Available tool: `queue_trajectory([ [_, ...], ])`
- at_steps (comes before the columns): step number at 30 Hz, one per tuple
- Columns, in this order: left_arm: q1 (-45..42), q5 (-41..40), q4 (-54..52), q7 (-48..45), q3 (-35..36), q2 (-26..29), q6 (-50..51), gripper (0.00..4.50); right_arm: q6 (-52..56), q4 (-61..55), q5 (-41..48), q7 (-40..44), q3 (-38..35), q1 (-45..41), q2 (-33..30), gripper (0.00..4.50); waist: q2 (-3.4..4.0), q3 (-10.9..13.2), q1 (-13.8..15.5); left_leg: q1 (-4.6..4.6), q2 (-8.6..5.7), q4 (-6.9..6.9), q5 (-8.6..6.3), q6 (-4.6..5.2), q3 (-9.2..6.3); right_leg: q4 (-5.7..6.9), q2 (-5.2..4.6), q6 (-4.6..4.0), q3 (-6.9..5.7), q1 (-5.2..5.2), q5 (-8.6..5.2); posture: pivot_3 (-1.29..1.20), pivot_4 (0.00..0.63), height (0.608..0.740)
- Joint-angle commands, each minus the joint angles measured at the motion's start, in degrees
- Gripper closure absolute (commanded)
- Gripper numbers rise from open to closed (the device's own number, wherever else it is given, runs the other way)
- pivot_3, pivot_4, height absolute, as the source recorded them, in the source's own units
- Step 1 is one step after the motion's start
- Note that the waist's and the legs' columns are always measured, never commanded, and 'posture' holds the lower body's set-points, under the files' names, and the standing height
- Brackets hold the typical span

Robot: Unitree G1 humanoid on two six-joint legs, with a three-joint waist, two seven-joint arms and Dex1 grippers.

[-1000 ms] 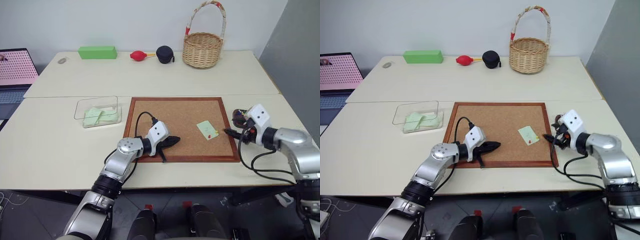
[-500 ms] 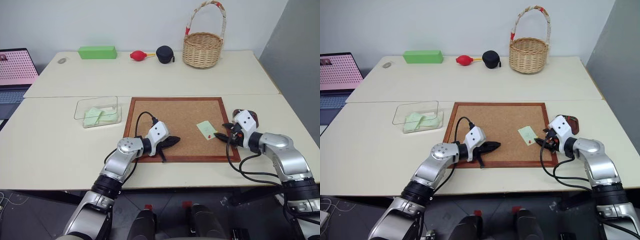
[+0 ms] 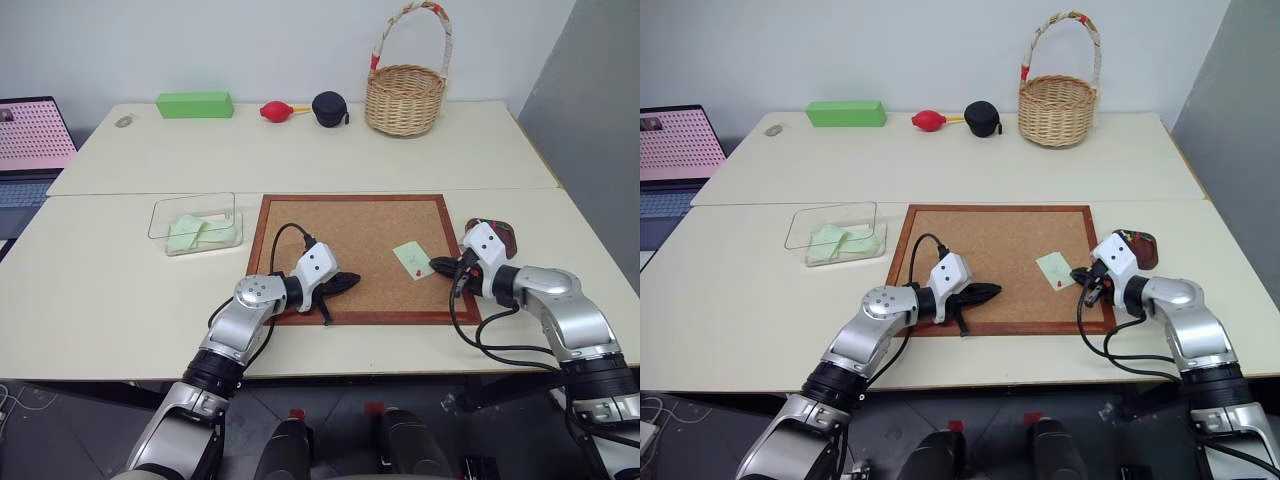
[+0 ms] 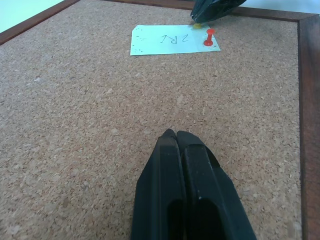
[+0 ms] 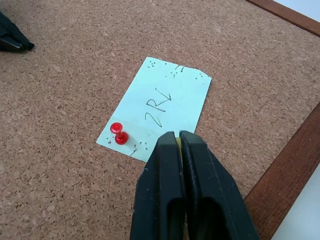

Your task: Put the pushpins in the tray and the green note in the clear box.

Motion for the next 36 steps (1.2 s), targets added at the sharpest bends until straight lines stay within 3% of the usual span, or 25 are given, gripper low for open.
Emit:
queue_trajectory([
  [1,2.1,2.67,2.29,-0.12,-1.61,1.44,1.54,4.5,-0.69,-3.29,1.21,0.11,-2.22,-0.26,-0.85,4.44,0.0,0.0,0.01,0.0,0.0,0.0,0.0,0.0,0.0,0.0,0.0,0.0,0.0,0.0,0.0,0.0,0.15,0.74],
  [18,2.42,3.85,2.75,0.77,-2.15,1.67,1.24,4.5,-0.99,-6.93,3.05,-2.03,-6.63,0.31,-1.64,4.44,0.0,-0.02,-0.01,0.02,0.0,0.0,0.0,0.0,0.0,0.01,0.0,0.0,0.01,0.01,0.0,0.0,0.15,0.74],
  [35,2.57,4.72,2.84,0.96,-2.85,1.63,0.22,4.5,-9.42,14.18,-9.23,-15.61,-6.42,-6.28,-3.85,4.44,0.12,-0.16,-0.05,0.05,0.01,-0.01,0.0,0.0,0.08,0.01,0.01,0.0,0.07,0.02,0.0,0.0,0.15,0.74],
  [36,2.61,4.77,2.89,1.02,-2.84,1.65,0.16,4.5,-9.72,15.26,-9.61,-15.99,-6.27,-6.87,-3.72,4.24,0.13,-0.16,-0.05,0.05,0.01,-0.01,0.0,0.0,0.08,0.01,0.01,0.0,0.08,0.02,0.0,0.0,0.15,0.74],
])
